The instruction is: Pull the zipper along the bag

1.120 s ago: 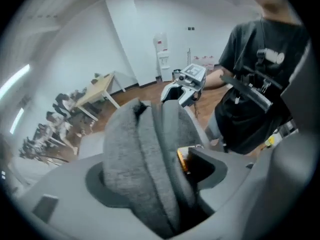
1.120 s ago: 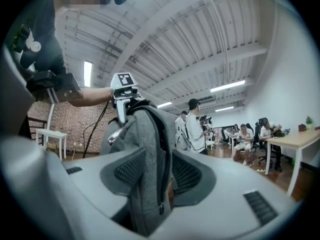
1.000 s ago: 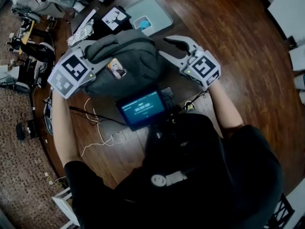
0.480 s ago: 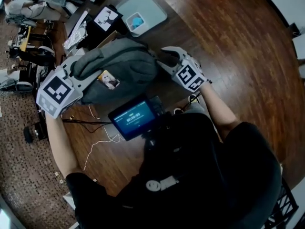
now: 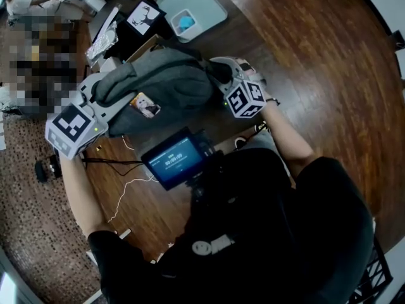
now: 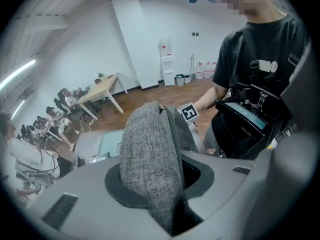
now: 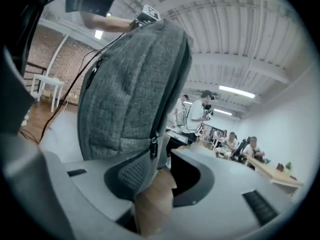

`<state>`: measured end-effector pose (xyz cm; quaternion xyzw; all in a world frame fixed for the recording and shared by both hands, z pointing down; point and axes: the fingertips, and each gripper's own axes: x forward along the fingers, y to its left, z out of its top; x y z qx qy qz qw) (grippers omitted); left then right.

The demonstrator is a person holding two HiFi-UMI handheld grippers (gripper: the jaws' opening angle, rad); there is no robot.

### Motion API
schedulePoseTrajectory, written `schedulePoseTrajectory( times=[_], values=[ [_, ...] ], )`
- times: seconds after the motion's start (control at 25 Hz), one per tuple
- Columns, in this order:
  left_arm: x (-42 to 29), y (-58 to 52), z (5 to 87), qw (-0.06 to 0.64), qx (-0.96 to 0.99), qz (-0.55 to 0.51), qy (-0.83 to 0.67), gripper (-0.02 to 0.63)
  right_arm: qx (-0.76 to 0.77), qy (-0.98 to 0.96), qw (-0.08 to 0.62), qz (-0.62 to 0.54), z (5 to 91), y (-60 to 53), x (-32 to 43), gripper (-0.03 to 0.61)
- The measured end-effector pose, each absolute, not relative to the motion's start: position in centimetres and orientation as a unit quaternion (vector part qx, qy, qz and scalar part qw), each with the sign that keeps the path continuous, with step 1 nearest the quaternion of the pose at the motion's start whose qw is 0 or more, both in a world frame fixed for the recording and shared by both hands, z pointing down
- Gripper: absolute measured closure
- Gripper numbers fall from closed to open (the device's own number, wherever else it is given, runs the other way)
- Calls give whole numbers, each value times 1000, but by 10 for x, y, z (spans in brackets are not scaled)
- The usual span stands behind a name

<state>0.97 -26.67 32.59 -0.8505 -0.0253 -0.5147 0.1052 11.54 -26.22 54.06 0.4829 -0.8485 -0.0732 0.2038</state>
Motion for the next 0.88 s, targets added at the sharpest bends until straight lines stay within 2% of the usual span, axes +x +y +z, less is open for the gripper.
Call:
schedulePoseTrajectory(
  times=[0.12, 0.32, 0.6, 0.72, 0.88],
  values=[
    [10, -266, 326, 106, -850, -515, -28, 482, 483, -840, 211, -128, 533, -261, 116, 448],
    [11, -264, 329, 102, -852, -513, -26, 480, 495, -834, 185, -157, 524, -262, 120, 448],
    [11, -267, 332, 101, -852, -513, -19, 480, 450, -831, 244, -216, 533, -263, 111, 469],
    [11, -268, 334, 110, -849, -516, -22, 480, 441, -828, 267, -221, 546, -267, 105, 560],
    [9, -267, 336, 117, -849, -514, -17, 479, 495, -818, 210, -202, 528, -269, 119, 560]
  ],
)
